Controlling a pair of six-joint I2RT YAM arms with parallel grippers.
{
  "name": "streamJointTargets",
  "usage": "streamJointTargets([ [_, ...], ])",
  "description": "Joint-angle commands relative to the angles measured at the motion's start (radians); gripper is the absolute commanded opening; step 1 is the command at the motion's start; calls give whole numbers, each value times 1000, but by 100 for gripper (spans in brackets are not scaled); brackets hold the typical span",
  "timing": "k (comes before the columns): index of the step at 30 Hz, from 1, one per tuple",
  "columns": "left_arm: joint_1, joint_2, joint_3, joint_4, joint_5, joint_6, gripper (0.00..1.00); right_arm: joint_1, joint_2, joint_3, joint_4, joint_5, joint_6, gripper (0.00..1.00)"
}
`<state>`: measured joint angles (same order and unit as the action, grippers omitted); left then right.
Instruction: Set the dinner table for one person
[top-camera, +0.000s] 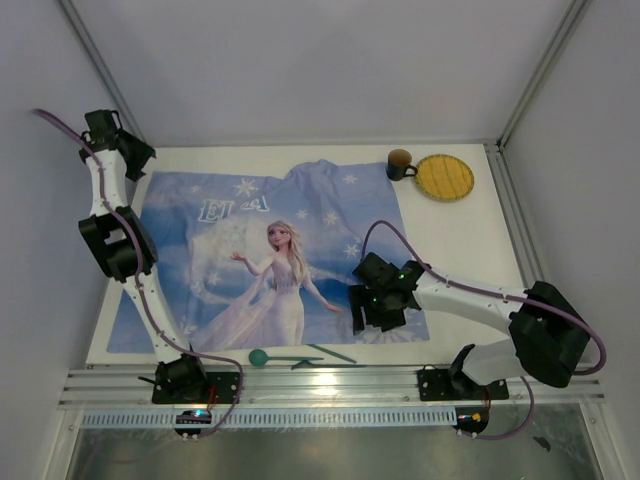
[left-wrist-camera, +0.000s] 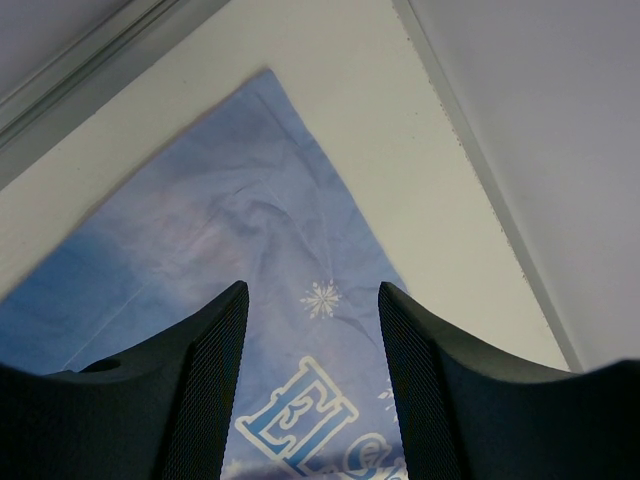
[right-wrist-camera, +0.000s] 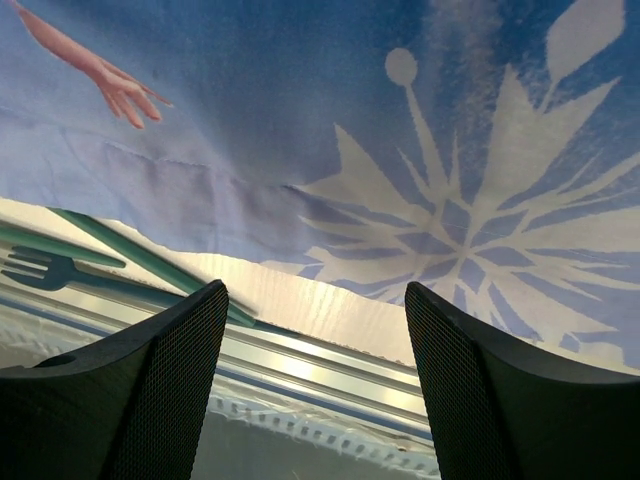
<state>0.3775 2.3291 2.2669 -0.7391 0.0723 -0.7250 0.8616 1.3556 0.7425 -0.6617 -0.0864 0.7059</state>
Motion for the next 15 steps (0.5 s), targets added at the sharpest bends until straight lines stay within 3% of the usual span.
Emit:
streamJointTargets([
  [1, 6, -76, -21, -5, 18, -2, 57, 2, 33, 111, -29, 80, -29, 76],
  [9, -6, -132, -63, -5, 60, -2, 57, 1, 108, 411, -38, 310, -144, 76],
  [15, -14, -134, -66, 6, 93, -8, 58, -7, 259, 547, 19, 385, -241, 76],
])
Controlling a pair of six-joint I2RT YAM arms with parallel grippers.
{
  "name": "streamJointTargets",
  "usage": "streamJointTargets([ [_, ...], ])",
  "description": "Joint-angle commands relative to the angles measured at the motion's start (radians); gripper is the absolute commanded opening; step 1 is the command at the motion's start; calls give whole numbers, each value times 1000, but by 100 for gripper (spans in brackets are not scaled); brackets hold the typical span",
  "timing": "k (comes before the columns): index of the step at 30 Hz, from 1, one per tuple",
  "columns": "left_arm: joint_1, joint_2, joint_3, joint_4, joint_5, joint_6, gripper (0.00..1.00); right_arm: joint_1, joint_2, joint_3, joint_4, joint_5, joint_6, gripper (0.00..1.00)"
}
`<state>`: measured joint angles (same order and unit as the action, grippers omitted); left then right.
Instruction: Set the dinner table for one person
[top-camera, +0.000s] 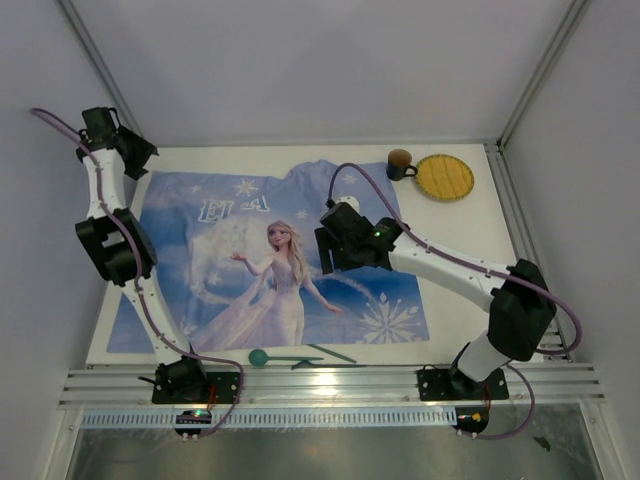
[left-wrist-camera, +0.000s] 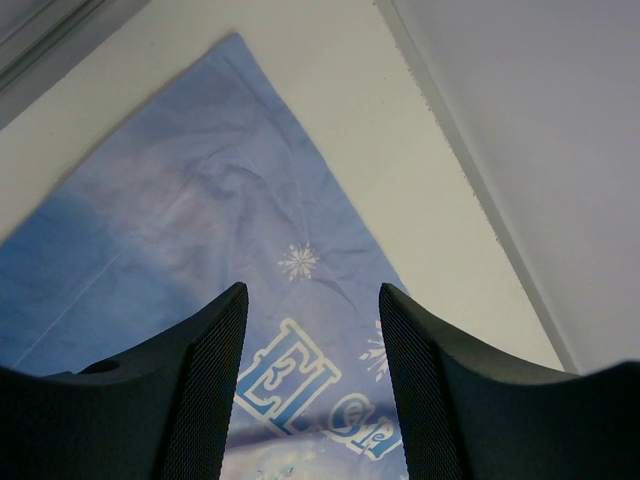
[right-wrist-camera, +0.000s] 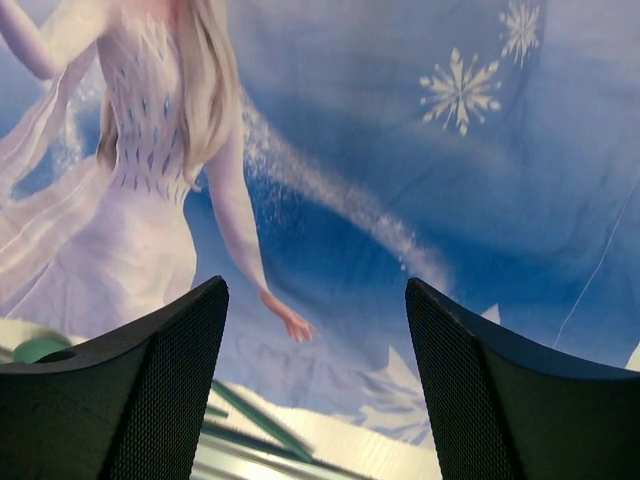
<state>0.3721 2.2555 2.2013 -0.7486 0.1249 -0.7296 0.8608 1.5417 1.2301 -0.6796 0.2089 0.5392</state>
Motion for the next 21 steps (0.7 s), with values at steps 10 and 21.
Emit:
streamJointTargets([
  [10, -71, -4, -61, 35, 58, -7, 58, -126, 326, 271, 91, 109, -137, 76],
  [21, -121, 47, -64, 14, 29, 10, 58, -164, 420, 417, 87, 60, -185, 76],
])
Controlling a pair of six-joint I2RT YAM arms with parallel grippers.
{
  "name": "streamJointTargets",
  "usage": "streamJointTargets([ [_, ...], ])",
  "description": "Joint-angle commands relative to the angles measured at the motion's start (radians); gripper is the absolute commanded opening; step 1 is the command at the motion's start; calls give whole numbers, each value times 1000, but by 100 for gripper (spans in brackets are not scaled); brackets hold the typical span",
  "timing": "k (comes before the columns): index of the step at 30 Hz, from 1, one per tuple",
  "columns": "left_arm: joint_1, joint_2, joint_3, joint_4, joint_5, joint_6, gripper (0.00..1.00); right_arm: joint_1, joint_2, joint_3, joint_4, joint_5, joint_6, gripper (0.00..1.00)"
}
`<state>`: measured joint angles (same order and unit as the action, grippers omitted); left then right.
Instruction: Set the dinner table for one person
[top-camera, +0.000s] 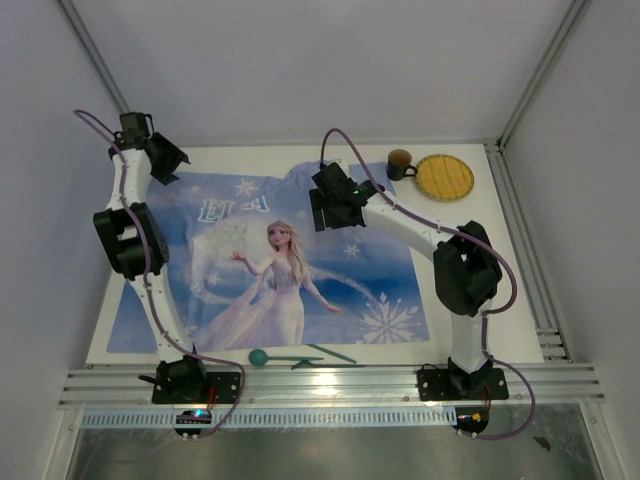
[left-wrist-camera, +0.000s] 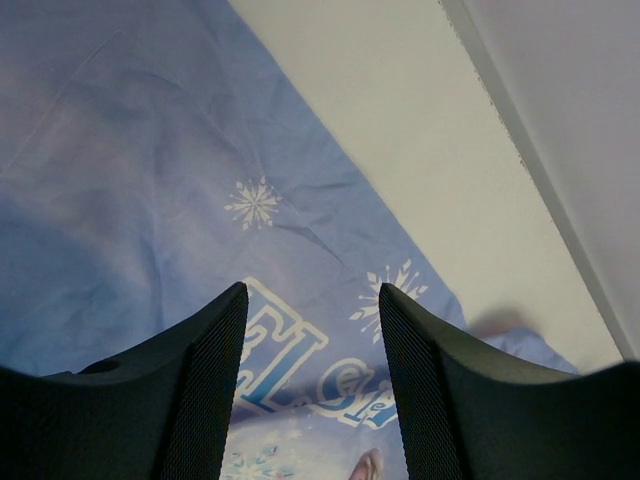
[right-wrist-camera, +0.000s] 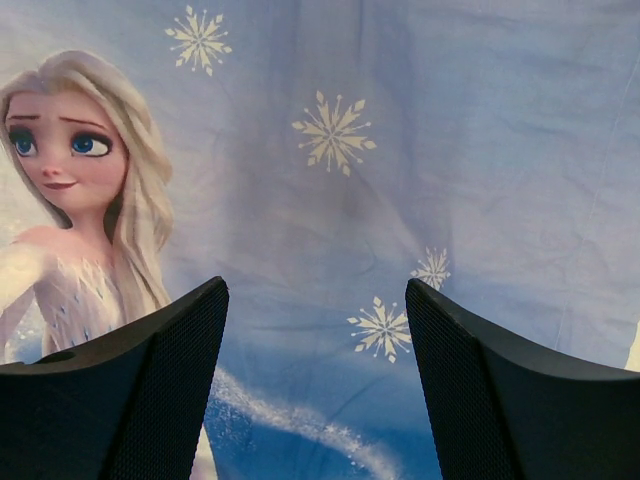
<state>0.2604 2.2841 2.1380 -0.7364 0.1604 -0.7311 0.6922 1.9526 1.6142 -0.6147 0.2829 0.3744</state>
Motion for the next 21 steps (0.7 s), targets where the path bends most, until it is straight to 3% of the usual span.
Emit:
streamJointTargets([
  [1, -12, 21, -3, 2, -18, 15, 57, 4, 11, 35, 23, -14, -19, 76],
  [21, -20, 170, 56, -103, -183, 85, 57, -2, -58, 119, -42, 2, -48, 76],
])
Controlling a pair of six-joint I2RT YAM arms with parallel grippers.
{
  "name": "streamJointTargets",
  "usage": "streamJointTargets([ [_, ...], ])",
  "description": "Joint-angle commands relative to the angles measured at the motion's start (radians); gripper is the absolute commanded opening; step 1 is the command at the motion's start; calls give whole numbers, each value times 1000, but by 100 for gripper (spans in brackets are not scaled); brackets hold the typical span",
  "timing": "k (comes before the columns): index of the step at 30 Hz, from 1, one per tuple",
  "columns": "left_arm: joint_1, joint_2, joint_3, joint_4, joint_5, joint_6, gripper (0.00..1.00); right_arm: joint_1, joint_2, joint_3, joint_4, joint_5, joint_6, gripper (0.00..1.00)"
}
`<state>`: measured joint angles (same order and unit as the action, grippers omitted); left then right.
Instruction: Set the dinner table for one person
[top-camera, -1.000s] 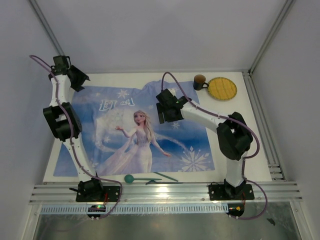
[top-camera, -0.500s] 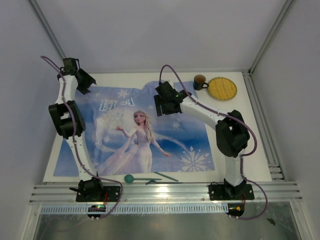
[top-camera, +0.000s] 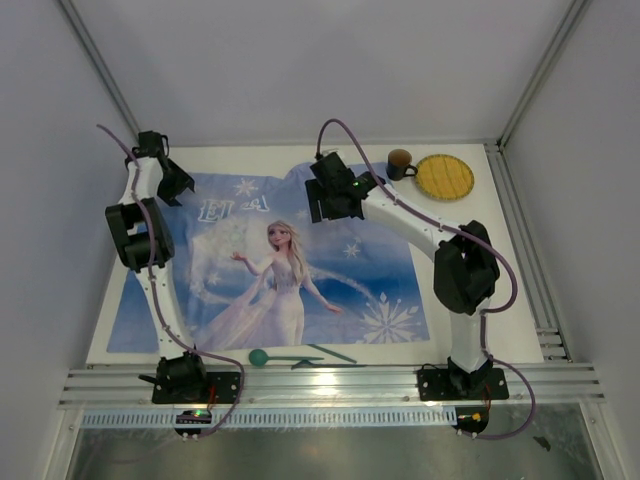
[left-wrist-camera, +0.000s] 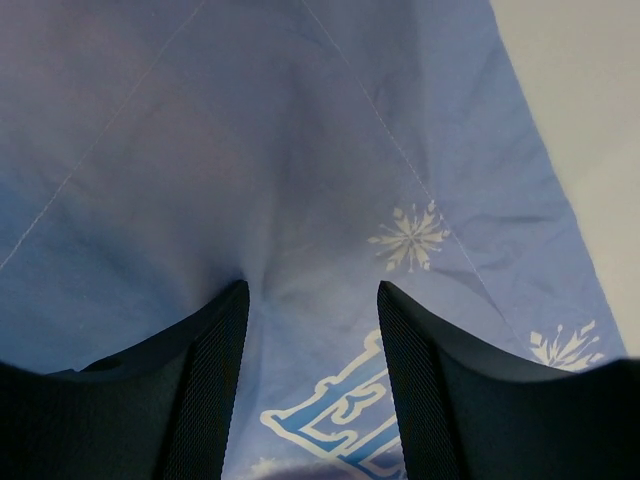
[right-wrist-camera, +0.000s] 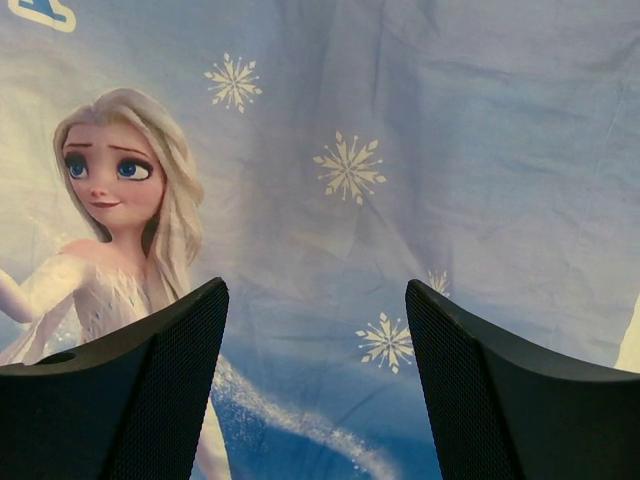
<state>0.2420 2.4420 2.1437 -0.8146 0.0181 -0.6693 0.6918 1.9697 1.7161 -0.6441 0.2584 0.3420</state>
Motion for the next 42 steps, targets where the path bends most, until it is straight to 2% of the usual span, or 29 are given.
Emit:
streamJointTargets([
  [1, 0, 17, 64, -27, -41, 23, 57, -2, -87, 13, -14, 33, -15, 76],
  [10, 22, 20, 88, -44, -50, 33, 57, -5, -138, -32, -9, 58, -26, 76],
  [19, 123, -8, 28, -35, -24, 19, 56, -3, -146, -41, -11, 61, -32, 76],
  [30, 137, -12, 22, -34, 22, 17, 55, -6, -152, -53, -3, 64, -32, 76],
  [33, 137, -18, 42, -31, 36, 13, 55, -6, -169, -88, 36, 105, -44, 76],
  [36, 135, -32, 82, -43, 39, 10, 55, -29, -193, -127, 110, 162, -58, 76],
  [42, 105, -80, 156, -60, 3, 25, 56, -133, -164, -122, 190, 128, -57, 80],
])
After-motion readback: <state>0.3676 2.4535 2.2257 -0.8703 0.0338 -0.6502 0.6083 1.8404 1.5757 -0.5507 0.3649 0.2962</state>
